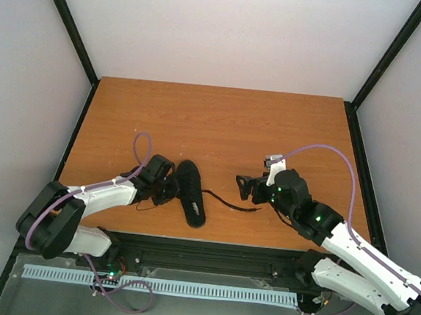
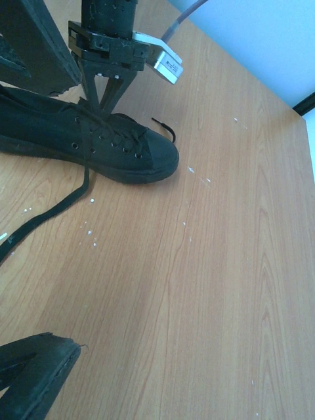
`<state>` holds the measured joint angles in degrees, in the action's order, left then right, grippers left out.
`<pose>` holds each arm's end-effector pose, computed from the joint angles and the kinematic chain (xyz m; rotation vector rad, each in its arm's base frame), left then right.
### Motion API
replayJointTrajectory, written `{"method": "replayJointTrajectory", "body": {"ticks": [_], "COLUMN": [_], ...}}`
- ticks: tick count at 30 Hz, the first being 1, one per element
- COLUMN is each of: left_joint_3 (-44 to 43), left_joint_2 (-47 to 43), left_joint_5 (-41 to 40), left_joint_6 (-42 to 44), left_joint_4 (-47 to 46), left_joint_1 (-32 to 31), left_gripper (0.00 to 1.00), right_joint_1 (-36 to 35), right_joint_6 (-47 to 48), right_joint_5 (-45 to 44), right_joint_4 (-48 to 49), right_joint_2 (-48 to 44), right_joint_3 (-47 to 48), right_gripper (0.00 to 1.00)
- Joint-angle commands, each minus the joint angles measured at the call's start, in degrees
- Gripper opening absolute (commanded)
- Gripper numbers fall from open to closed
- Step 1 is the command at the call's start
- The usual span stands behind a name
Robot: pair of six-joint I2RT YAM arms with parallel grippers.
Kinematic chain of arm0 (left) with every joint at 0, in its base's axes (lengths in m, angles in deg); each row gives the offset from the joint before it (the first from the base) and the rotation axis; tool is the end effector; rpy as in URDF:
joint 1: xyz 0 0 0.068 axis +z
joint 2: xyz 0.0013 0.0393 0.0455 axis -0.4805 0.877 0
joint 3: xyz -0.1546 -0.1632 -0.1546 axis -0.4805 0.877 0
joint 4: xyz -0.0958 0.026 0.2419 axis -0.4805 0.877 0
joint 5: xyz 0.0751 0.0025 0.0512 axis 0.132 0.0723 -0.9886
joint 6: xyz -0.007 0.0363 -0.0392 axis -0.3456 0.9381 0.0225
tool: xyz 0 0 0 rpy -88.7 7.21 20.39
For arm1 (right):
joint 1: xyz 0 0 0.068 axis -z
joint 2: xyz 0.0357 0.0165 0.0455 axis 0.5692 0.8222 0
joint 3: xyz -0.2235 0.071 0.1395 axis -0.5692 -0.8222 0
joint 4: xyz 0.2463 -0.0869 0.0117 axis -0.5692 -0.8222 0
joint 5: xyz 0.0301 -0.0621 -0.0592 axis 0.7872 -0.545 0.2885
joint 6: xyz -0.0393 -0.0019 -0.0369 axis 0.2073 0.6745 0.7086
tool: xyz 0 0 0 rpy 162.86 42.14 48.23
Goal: Tie the shoes
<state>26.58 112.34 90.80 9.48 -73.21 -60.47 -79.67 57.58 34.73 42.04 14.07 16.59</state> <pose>0.1931 -0.1263 0.1433 -0.7241 2.6822 -0.7647 0.1332 0.1263 0.2736 -0.2625 2.1110 0.6209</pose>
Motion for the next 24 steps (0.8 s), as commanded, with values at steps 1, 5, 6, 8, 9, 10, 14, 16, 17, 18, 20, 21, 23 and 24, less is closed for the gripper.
{"method": "replayJointTrajectory", "body": {"ticks": [1, 5, 6, 8, 9, 10, 14, 16, 17, 18, 20, 21, 23, 24], "left_joint_3": [-4.64, -7.15, -7.68, -8.83, -9.25, -9.4, -9.68, -9.35, -8.9, -8.17, -6.34, -5.29, -3.28, -2.47], "left_joint_2": [-3.84, -6.18, -6.33, -6.44, -6.56, -6.61, -5.73, -4.84, -4.52, -4.29, -4.11, -3.96, -3.16, -2.5], "left_joint_5": [-6.24, -6.81, -6.38, -5.42, -4.6, -3.45, 1.89, 3.79, 4.54, 5.15, 6.12, 6.71, 8.6, 9.2], "left_joint_6": [5.68, 13.27, 15.15, 18.6, 20.56, 22.2, 28.09, 29.37, 29.52, 29.21, 27.42, 26.27, 23.98, 22.89], "left_joint_4": [6.71, 11.13, 11.97, 13.63, 14.02, 14.05, 13.68, 13.05, 12.27, 11.23, 8.66, 7.14, 3.32, 1.95], "left_joint_1": [0.28, 0.24, 0.28, 0.32, 0.29, 0.33, 0.28, 0.3, 0.33, 0.29, 0.2, 0.07, -0.61, -1.39], "left_gripper": [0.08, 0.08, 0.08, 0.05, 0.05, 0.05, 0.02, 0.01, 0.01, 0.01, 0.01, 0.01, 0.01, 0.01], "right_joint_1": [0.22, 0.17, 0.23, 0.15, 0.17, 0.18, 0.21, 0.17, 0.16, 0.16, 0.15, 0.17, 0.15, 0.15], "right_joint_6": [0.4, 0.48, 0.5, 0.41, 0.4, 0.16, -2.97, -3.87, -4.42, -5.08, -6.72, -7.57, -8.86, -9.17], "right_joint_5": [-1.47, -0.09, 0.37, 1.04, 1.31, 1.52, -0.4, 1.17, 2.41, 3.45, 4.94, 5.39, 6.42, 7.07], "right_joint_4": [-0.82, -0.28, -0.09, 0.2, 0.5, 0.72, -0.03, 0.76, 1.4, 2.13, 3.59, 4.37, 6.1, 7.04], "right_joint_2": [-0.79, 0.88, 1.34, 2.24, 2.63, 3.03, 6.68, 9.78, 11.7, 13.49, 16.95, 18.49, 21.37, 22.17], "right_joint_3": [0.58, 1.46, 1.73, 2.06, 2.07, 1.96, 1.76, 1.65, 1.64, 1.64, 1.52, 1.44, 1.0, 0.76], "right_gripper": [1.0, 1.0, 1.0, 1.0, 1.0, 1.0, 1.0, 1.0, 1.0, 1.0, 1.0, 1.0, 1.0, 1.0]}}
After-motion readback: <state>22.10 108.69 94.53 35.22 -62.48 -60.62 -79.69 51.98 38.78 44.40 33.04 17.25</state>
